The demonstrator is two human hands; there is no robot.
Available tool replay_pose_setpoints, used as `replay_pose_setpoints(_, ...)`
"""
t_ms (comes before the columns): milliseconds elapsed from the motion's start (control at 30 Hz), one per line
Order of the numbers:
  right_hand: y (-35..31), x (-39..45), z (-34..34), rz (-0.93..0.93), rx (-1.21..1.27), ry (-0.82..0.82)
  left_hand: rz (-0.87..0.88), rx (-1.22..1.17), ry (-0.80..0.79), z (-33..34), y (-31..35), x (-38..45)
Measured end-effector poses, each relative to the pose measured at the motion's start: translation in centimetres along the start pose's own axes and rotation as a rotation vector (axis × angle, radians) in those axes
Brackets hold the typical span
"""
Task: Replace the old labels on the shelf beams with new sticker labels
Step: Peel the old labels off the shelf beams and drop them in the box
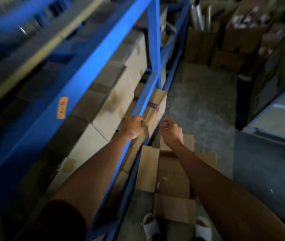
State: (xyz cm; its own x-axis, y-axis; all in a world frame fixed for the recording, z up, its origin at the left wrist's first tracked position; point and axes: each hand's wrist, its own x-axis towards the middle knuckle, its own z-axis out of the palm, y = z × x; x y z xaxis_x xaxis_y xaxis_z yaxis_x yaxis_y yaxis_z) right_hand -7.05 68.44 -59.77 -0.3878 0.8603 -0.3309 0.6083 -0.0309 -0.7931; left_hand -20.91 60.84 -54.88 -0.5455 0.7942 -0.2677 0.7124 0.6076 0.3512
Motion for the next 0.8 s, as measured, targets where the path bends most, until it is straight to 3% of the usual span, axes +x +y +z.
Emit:
replay_pose_setpoints(167, -7.1, -1.7, -5.2, -0.198, 0.062, 0.076, 0.036, -0.112, 0.221, -6.9, 4.8, -3.6)
replay_pose_setpoints(300, -12.9, -3.2, -9.6, -0.423, 0.097, 0.121, 0.102, -0.068, 0.404, -12.3, 8.4, -7.1)
replay_pose_setpoints(800, -33.2, -13.4, -18.1, -1.044, 0.266, 0.082, 0.022, 0.334, 1.078, -33.5, 13.6, -22.1)
